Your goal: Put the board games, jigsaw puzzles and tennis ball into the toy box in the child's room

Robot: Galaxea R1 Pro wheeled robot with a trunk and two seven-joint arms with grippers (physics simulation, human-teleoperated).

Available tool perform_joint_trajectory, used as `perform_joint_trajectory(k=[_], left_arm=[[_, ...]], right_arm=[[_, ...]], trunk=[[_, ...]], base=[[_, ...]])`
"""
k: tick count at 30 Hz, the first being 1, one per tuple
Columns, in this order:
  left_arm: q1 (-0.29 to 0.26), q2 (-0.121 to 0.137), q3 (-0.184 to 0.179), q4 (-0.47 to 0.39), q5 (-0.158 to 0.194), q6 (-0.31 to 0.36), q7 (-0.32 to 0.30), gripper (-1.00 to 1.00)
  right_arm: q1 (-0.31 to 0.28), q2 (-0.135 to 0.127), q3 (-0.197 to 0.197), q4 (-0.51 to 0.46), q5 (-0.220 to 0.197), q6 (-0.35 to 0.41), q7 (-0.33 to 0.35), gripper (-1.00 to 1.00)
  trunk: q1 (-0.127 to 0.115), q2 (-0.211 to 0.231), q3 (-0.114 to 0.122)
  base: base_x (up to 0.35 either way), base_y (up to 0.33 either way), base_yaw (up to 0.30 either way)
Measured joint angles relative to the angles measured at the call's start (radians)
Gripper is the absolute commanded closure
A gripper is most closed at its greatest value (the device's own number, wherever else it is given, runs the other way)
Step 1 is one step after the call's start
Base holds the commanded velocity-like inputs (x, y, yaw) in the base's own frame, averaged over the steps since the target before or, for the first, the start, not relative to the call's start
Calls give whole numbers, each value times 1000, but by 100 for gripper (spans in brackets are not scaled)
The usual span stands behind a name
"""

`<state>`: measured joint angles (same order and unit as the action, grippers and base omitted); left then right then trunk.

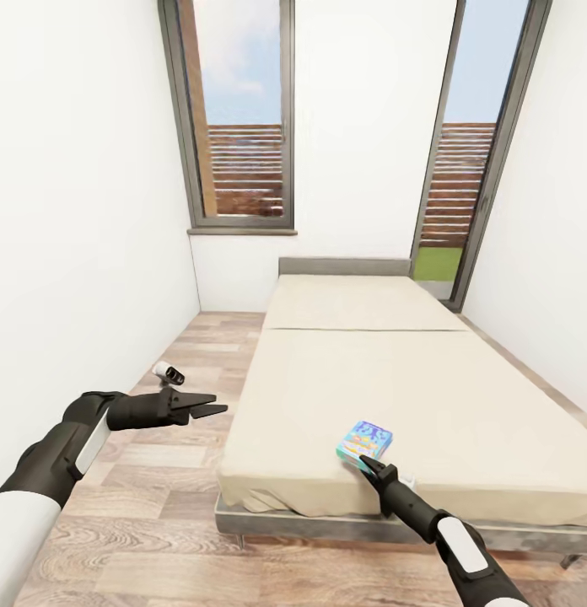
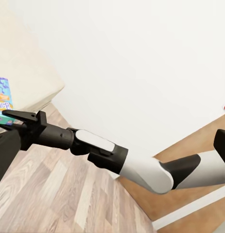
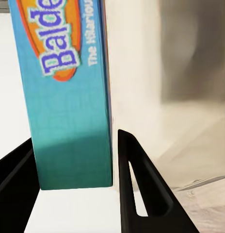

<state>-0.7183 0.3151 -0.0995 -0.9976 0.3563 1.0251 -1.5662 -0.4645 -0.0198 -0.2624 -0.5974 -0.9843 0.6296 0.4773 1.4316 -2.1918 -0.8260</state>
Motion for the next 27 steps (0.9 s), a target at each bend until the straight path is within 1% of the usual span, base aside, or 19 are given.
perform_joint_trajectory(k=[3, 5, 8, 11, 17, 19, 20, 21, 22, 24, 25, 26, 27], left_arm=[[-1, 0, -1, 0, -4, 3, 0, -100], [-1, 0, -3, 0, -6, 3, 0, -100], [-3, 0, -2, 0, -8, 4, 0, -100], [-3, 1, -2, 0, -8, 3, 0, -100], [-3, 1, -3, 0, -11, -1, 0, -100], [-3, 2, -3, 0, -11, -1, 0, -100], [-3, 3, -3, 0, -12, -2, 0, -100], [-3, 4, -3, 0, -12, -2, 0, -100], [-3, 4, -3, 0, -12, -3, 0, -100], [-3, 5, -2, 0, -12, -3, 0, -100], [-3, 5, -2, 0, -13, -3, 0, -100], [-3, 6, -2, 0, -13, -3, 0, -100], [-3, 6, -2, 0, -13, -3, 0, -100]], right_arm=[[-1, -6, 0, -2, 2, 3, -8, 100], [-2, -11, 1, -6, 2, 7, -29, 100], [-3, -16, 2, -24, -1, 14, -79, 100], [-2, -17, 6, -70, -2, 16, -95, 100], [9, -19, 13, -179, -4, 29, -91, 100], [12, -20, 14, -230, -6, 65, -87, 100], [12, -21, 14, -270, -6, 106, -85, 100], [12, -21, 14, -295, -12, 131, -85, 100], [12, -21, 14, -317, -5, 152, -84, 100], [12, -22, 12, -408, -19, 232, -78, 100], [13, -23, 12, -429, -11, 245, -76, 100], [16, -31, 10, -481, 0, 269, -67, 100], [18, -34, 10, -501, -23, 280, -66, 100]], trunk=[[-12, 21, 9], [-19, 35, 16], [-31, 56, 25], [-42, 77, 35], [-65, 119, 53], [-73, 133, 60], [-77, 140, 63], [-81, 147, 66], [-84, 154, 69], [-92, 168, 75], [-96, 175, 78], [-100, 182, 82], [-104, 189, 85]], base=[[0, 0, 0], [0, 0, 0], [0, 0, 0], [0, 0, 0], [0, 0, 0], [0, 0, 0], [0, 0, 0], [0, 0, 0], [0, 0, 0], [0, 0, 0], [0, 0, 0], [0, 0, 0], [0, 0, 0]])
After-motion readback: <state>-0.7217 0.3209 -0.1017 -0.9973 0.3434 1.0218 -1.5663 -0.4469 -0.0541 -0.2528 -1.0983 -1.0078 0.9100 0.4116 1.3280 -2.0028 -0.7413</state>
